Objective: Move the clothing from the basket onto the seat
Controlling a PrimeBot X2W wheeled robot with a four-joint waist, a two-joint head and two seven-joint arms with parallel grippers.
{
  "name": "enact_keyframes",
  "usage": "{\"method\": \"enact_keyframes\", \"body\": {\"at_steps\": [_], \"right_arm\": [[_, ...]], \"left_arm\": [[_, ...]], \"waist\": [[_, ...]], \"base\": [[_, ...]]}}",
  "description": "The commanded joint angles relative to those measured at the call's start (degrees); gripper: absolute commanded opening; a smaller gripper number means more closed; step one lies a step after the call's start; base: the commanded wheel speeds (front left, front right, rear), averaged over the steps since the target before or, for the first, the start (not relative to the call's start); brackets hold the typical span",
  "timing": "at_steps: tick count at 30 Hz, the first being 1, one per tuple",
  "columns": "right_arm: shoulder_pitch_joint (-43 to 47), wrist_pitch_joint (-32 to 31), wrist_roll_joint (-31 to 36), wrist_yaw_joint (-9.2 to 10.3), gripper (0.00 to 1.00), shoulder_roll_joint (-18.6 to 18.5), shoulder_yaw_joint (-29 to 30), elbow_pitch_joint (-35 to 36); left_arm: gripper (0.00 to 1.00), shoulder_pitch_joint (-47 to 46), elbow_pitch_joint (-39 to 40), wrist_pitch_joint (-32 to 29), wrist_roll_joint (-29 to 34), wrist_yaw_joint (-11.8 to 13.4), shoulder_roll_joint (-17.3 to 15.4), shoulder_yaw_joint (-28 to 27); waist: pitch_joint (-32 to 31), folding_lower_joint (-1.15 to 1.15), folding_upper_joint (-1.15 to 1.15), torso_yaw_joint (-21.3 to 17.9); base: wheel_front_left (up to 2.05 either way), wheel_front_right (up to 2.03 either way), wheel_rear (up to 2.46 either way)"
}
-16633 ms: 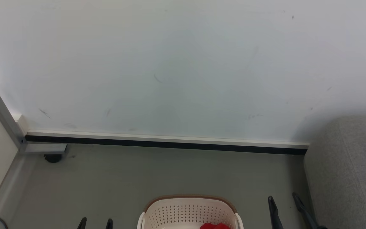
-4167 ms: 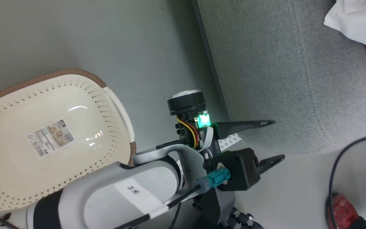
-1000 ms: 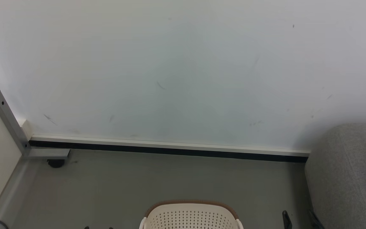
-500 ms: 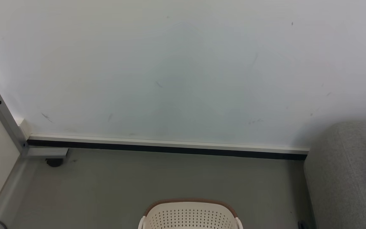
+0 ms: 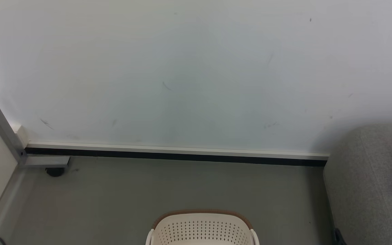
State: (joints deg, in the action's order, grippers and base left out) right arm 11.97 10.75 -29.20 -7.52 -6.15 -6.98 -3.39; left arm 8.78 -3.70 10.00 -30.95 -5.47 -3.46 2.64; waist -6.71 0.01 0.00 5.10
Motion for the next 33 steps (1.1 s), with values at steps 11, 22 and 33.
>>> {"method": "enact_keyframes", "body": {"at_steps": [11, 22, 33], "right_arm": [[-3.26, -2.39, -12.21, 0.02, 0.00, -0.42, 2.14, -0.40], [-5.29, -4.86, -22.94, 0.02, 0.00, -0.20, 4.19, -1.42], [-6.69, -6.85, -30.90, 0.02, 0.00, 0.09, 5.88, -2.18]], "left_arm": [[0.00, -3.59, -0.89, -2.46, -11.68, -0.56, -0.55, -0.90], [0.00, -5.58, -2.39, -4.87, -21.83, -0.84, -0.58, -1.68], [0.00, -7.17, -3.54, -6.76, -29.43, -1.04, -0.54, -2.34]], "waist": [[0.79, -0.01, 0.00, -0.58], [1.65, -0.01, 0.00, -1.22], [2.38, -0.01, 0.00, -1.76]], "base": [[0.00, 0.00, 0.00], [0.00, 0.00, 0.00], [0.00, 0.00, 0.00]]}}
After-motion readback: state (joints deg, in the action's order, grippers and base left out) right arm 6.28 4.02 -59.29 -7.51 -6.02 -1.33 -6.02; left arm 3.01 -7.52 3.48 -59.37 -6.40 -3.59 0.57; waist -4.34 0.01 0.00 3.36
